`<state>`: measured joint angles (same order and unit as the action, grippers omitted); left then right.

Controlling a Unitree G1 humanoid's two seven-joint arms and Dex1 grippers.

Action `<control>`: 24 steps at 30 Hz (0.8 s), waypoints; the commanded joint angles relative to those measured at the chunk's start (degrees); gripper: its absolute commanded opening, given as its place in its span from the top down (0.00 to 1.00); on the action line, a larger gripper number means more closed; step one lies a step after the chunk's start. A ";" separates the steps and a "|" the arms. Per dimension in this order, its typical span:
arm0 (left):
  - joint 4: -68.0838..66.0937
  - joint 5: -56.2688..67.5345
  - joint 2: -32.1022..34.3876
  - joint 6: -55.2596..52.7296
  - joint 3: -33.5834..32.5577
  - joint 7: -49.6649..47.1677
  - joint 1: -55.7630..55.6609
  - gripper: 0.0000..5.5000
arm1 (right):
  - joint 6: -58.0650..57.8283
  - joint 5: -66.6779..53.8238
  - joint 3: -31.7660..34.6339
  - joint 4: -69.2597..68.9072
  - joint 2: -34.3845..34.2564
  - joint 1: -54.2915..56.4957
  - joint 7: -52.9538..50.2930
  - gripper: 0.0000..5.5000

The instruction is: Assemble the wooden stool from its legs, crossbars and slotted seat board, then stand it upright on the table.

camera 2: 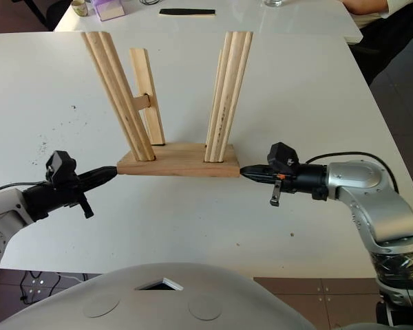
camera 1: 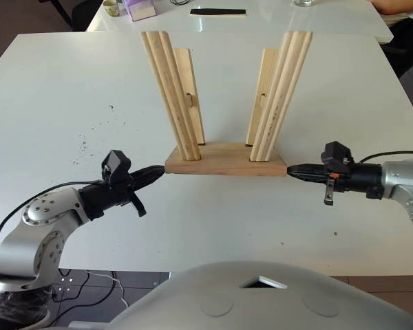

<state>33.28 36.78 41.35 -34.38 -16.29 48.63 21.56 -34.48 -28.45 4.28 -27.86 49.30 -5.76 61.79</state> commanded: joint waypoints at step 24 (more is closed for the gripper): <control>-7.22 0.58 3.96 4.26 -1.40 5.72 -3.01 0.88 | 12.04 5.19 -1.63 11.38 3.25 6.21 5.94 0.88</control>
<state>28.82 39.53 42.41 -31.75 -16.50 51.30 17.05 -25.78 -25.23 3.12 -18.30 50.34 1.30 65.63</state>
